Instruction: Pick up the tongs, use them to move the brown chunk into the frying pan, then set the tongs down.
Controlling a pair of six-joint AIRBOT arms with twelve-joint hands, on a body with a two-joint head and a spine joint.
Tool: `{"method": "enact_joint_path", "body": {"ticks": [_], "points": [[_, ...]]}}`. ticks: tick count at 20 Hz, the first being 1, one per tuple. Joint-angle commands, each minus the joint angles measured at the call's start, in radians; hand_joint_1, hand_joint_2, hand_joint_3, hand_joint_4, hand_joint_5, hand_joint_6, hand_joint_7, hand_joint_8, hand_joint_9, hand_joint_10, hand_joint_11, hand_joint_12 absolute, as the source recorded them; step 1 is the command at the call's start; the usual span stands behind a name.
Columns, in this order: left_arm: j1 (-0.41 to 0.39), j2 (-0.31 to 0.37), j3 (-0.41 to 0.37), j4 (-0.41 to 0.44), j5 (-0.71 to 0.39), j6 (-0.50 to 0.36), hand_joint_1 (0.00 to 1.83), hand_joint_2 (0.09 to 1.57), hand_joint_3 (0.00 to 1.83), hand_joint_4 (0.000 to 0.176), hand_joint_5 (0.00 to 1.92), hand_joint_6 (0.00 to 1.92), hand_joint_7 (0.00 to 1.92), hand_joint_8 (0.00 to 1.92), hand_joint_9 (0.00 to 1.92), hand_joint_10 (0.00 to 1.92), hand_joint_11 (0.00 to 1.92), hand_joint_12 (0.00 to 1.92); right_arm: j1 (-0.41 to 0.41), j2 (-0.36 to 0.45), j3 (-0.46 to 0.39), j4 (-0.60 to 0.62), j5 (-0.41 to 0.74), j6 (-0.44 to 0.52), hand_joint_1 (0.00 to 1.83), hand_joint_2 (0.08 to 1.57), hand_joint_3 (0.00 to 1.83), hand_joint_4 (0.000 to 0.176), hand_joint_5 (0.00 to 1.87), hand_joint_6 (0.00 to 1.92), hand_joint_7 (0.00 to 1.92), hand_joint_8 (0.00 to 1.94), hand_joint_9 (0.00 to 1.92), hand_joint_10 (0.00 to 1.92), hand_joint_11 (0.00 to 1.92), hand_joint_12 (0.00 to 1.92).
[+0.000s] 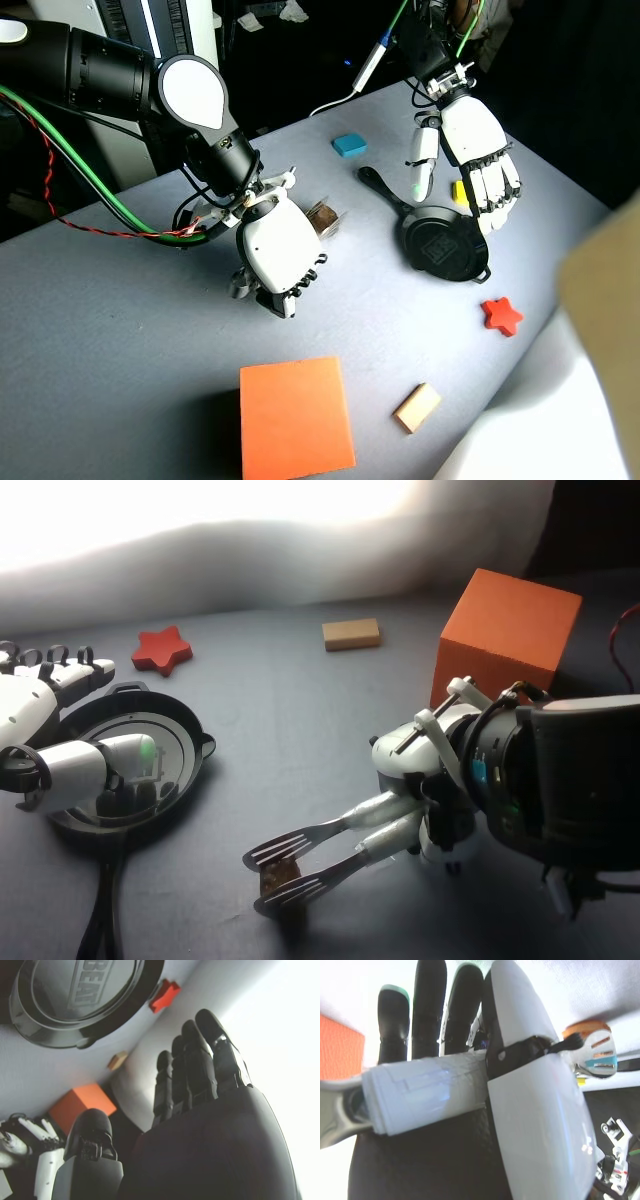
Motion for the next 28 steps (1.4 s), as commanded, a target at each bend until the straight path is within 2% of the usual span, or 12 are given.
{"method": "enact_joint_path", "body": {"ticks": [1,6,9,10,12,15,18,20,22,26,27,28], "points": [[-0.007,0.001,0.006,0.034,-0.108,-0.003,0.0,1.25,0.0,0.032,0.18,0.0,0.22,0.0,0.26,0.0,0.0,0.84,0.017,0.007,-0.001,-0.041,0.017,-0.007,1.25,1.11,0.0,0.0,0.97,1.1,1.05,0.82,0.94,0.98,0.57,1.64],[-0.004,0.001,0.008,0.034,-0.108,-0.003,0.0,1.26,0.0,0.03,0.15,0.0,0.2,0.0,0.25,0.0,0.0,0.82,0.038,0.01,-0.001,-0.036,0.021,-0.028,1.23,1.1,0.0,0.011,0.99,1.06,1.07,0.82,1.03,0.8,0.61,1.62],[-0.003,0.001,0.01,0.034,-0.108,-0.003,0.0,1.25,0.0,0.039,0.15,0.0,0.21,0.0,0.27,0.01,0.0,0.88,0.044,0.01,-0.001,-0.036,0.035,-0.049,1.37,1.11,0.0,0.0,0.94,1.09,1.06,0.78,0.88,1.26,0.59,1.65],[-0.003,0.001,0.012,0.034,-0.108,-0.003,0.0,1.25,0.0,0.038,0.14,0.0,0.2,0.0,0.26,0.0,0.0,0.85,0.046,0.01,-0.001,-0.036,0.04,-0.056,1.25,1.11,0.0,0.0,0.96,1.1,1.05,0.84,0.94,1.01,0.6,1.66],[0.006,0.001,0.018,0.033,-0.108,-0.01,0.0,1.25,0.0,0.026,0.18,0.01,0.23,0.01,0.28,0.01,0.0,0.92,0.052,0.01,0.0,-0.036,0.05,-0.07,1.37,1.11,0.0,0.0,0.94,1.08,1.06,0.78,0.88,1.26,0.58,1.67],[0.024,0.001,0.035,0.033,-0.108,-0.023,0.0,1.25,0.0,0.034,0.18,0.01,0.22,0.0,0.27,0.0,0.0,0.89,0.072,0.007,0.009,-0.037,0.062,-0.073,1.37,1.11,0.0,0.0,0.93,1.09,1.06,0.77,0.88,1.28,0.58,1.67],[0.035,0.0,0.06,0.026,-0.108,-0.023,0.0,1.25,0.0,0.035,0.18,0.0,0.24,0.01,0.29,0.01,0.0,0.9,0.097,-0.018,0.054,-0.037,0.069,-0.074,1.38,1.1,0.0,0.0,0.94,1.08,1.08,0.74,0.9,1.24,0.61,1.62],[0.047,0.0,0.074,0.001,-0.127,-0.023,0.0,1.24,0.0,0.029,0.19,0.01,0.24,0.01,0.29,0.01,0.0,0.92,0.115,-0.044,0.096,-0.037,0.083,-0.076,1.24,1.09,0.0,0.003,0.99,1.05,1.08,0.8,1.01,0.88,0.63,1.6],[0.056,0.0,0.086,-0.013,-0.142,-0.023,0.0,1.25,0.0,0.03,0.2,0.01,0.25,0.01,0.29,0.01,0.0,0.92,0.128,-0.069,0.133,-0.037,0.095,-0.098,1.37,1.1,0.0,0.0,0.96,1.06,1.1,0.71,0.91,1.21,0.62,1.63],[0.067,-0.001,0.111,-0.018,-0.142,-0.023,0.0,1.26,0.0,0.026,0.18,0.01,0.24,0.01,0.28,0.01,0.0,0.92,0.155,-0.125,0.218,-0.037,0.134,-0.104,1.37,1.11,0.0,0.0,0.95,1.07,1.06,0.75,0.9,1.26,0.61,1.66],[0.071,-0.001,0.115,-0.026,-0.142,-0.023,0.0,1.25,0.0,0.028,0.17,0.01,0.25,0.01,0.29,0.01,0.0,0.9,0.161,-0.14,0.24,-0.037,0.148,-0.106,1.25,1.12,0.01,0.0,0.95,1.11,1.03,0.87,0.92,1.06,0.58,1.67],[0.074,-0.001,0.12,-0.029,-0.142,-0.023,0.0,1.26,0.0,0.025,0.16,0.0,0.23,0.0,0.29,0.01,0.0,0.89,0.166,-0.159,0.267,-0.037,0.162,-0.111,1.35,1.11,0.0,0.0,0.94,1.08,1.05,0.79,0.89,1.23,0.59,1.67]]}}
